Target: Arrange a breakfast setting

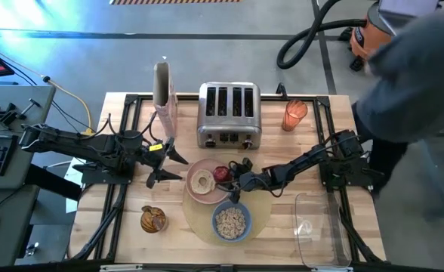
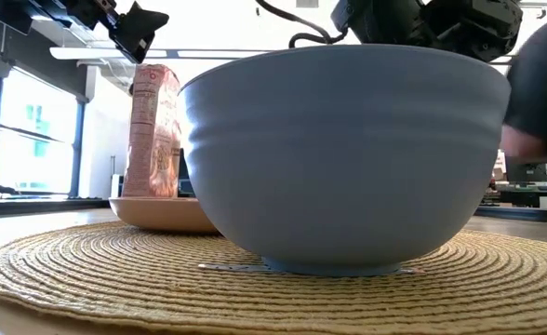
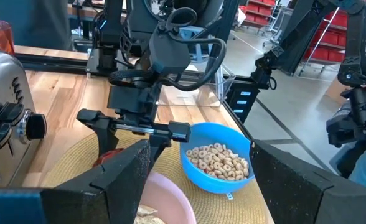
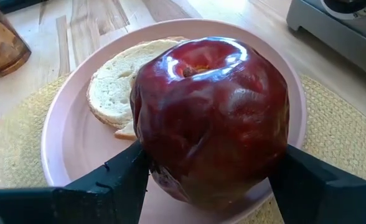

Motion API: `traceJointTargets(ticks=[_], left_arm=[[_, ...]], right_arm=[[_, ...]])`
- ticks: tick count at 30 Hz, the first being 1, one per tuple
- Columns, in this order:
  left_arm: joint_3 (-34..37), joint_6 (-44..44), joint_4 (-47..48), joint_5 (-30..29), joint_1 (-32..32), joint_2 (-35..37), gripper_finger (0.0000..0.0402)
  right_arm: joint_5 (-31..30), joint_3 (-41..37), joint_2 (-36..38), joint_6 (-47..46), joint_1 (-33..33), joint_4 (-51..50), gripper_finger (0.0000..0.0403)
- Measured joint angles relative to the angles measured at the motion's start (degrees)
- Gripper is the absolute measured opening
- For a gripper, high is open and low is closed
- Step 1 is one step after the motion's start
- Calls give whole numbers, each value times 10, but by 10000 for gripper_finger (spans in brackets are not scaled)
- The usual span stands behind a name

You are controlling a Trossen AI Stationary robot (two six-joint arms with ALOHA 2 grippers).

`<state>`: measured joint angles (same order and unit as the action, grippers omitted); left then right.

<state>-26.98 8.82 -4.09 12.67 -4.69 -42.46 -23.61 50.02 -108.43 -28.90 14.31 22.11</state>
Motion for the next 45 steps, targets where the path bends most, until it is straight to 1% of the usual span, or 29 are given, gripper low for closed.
traceJointTargets(ticks=[3, 6, 9, 19, 24, 33, 36, 45], left_arm=[[0, 0, 0, 0, 0, 0, 266], [0, 0, 0, 0, 0, 0, 266], [0, 0, 0, 0, 0, 0, 266], [0, 0, 0, 0, 0, 0, 266], [0, 0, 0, 0, 0, 0, 266], [0, 0, 0, 0, 0, 0, 266], [0, 0, 0, 0, 0, 0, 266], [0, 0, 0, 0, 0, 0, 266]], right_arm=[[1, 0, 0, 6, 0, 1, 275], [5, 0, 0, -9, 0, 1, 302], [8, -1, 0, -12, 0, -1, 319], [7, -1, 1, -12, 0, -2, 325], [12, -2, 14, -26, 1, -12, 326], [5, -2, 90, -26, 1, -87, 326], [1, -2, 119, -43, 1, -102, 326], [1, -2, 235, -58, 4, -126, 326]])
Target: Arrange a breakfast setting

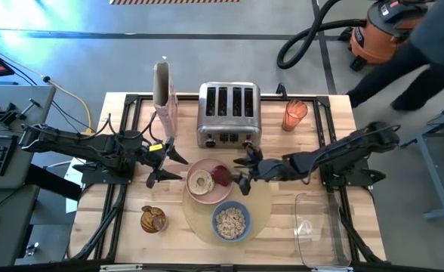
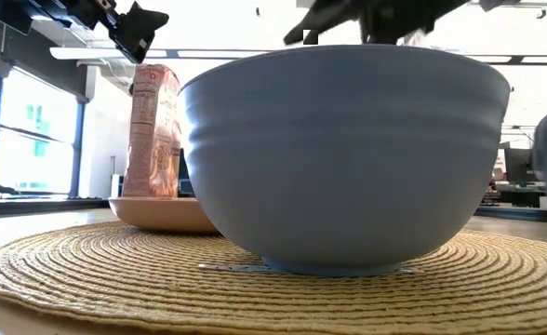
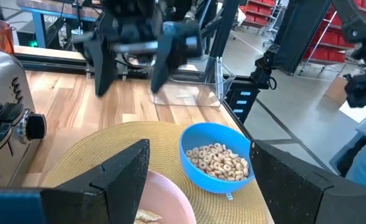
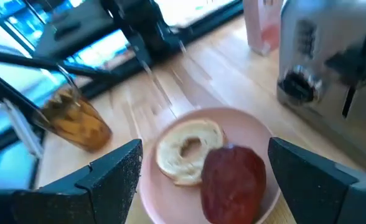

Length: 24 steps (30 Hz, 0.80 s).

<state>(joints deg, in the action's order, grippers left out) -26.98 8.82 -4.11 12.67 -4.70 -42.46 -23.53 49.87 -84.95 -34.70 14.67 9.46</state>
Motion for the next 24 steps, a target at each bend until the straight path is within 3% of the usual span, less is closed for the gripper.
traceJointTargets(ticks=[12, 24], left_arm=[[0, 0, 0, 0, 0, 0, 266], [0, 0, 0, 0, 0, 0, 266]], right_arm=[[-2, 0, 125, 0, 0, -146, 326], [-2, 0, 134, 17, 0, -235, 326]])
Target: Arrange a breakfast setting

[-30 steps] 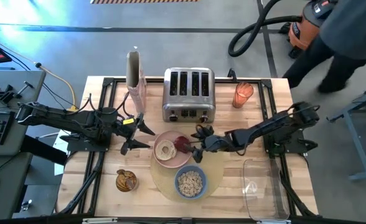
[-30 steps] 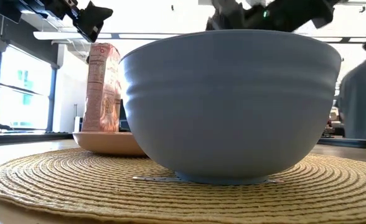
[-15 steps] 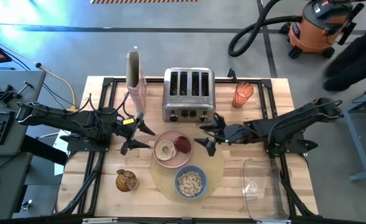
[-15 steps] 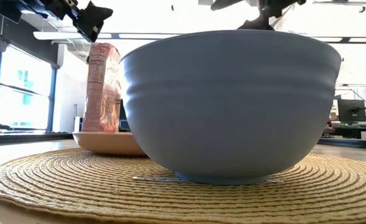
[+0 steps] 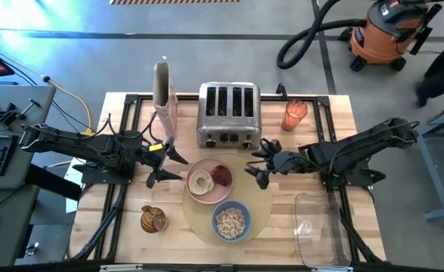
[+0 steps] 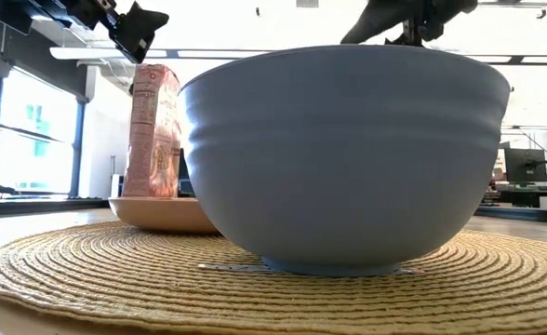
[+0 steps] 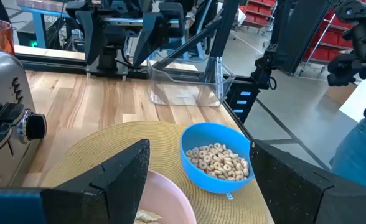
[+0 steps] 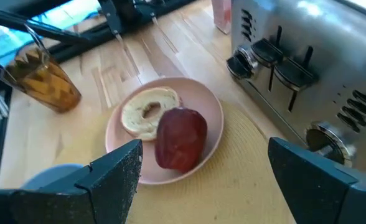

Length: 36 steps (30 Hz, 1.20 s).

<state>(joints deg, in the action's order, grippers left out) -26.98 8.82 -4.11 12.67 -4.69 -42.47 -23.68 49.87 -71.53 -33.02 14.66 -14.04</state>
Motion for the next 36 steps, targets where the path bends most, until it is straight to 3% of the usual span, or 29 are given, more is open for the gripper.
traceJointTargets(ticks=[12, 18, 32, 36], left_arm=[[0, 0, 0, 0, 0, 0, 266], [0, 0, 0, 0, 0, 0, 266], [0, 0, 0, 0, 0, 0, 266], [0, 0, 0, 0, 0, 0, 266]], right_arm=[[4, 0, 0, -23, 0, -8, 326], [33, 0, 0, -45, 0, 38, 326], [33, 0, 0, -46, 0, 92, 326], [34, 0, 0, -91, 0, 116, 326]])
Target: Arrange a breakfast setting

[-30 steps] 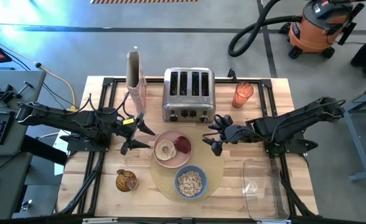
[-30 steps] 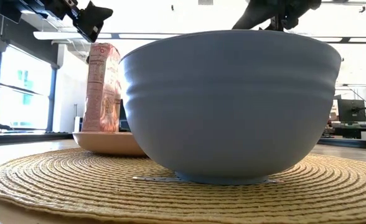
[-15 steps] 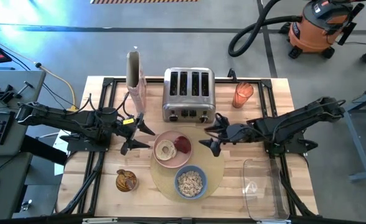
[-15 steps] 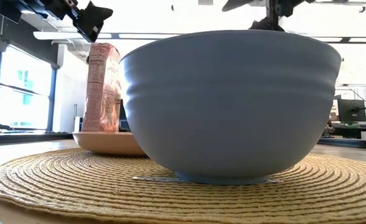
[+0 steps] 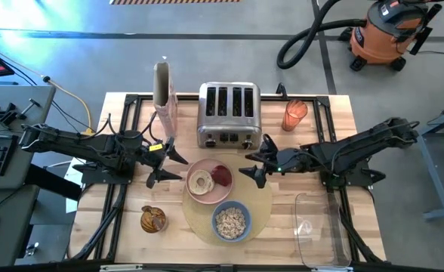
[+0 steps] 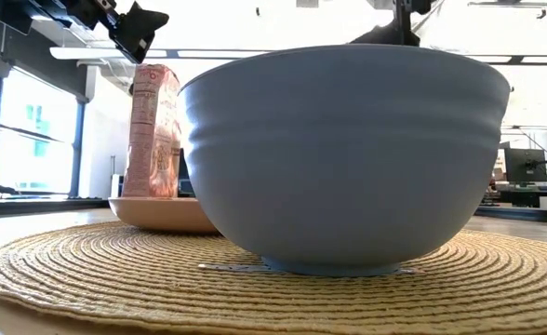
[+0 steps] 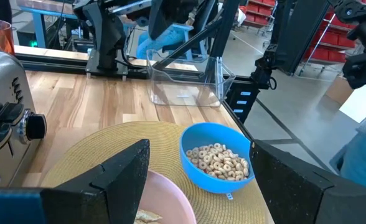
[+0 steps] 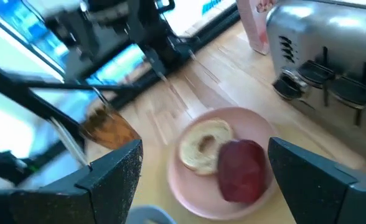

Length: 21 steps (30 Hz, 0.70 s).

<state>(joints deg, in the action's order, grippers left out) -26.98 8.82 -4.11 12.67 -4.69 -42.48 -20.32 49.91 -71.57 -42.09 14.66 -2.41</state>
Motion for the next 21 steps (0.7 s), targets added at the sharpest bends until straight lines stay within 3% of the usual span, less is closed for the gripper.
traceJointTargets(ticks=[10, 18, 21], left_arm=[[0, 0, 0, 0, 0, 0, 266], [0, 0, -22, -120, 0, 0, 266], [0, 17, -41, -137, 0, 0, 266]], right_arm=[[7, 0, 0, -14, 0, 167, 326], [32, 0, 0, 1, 0, 255, 326], [30, 0, 0, -9, 0, 260, 326]])
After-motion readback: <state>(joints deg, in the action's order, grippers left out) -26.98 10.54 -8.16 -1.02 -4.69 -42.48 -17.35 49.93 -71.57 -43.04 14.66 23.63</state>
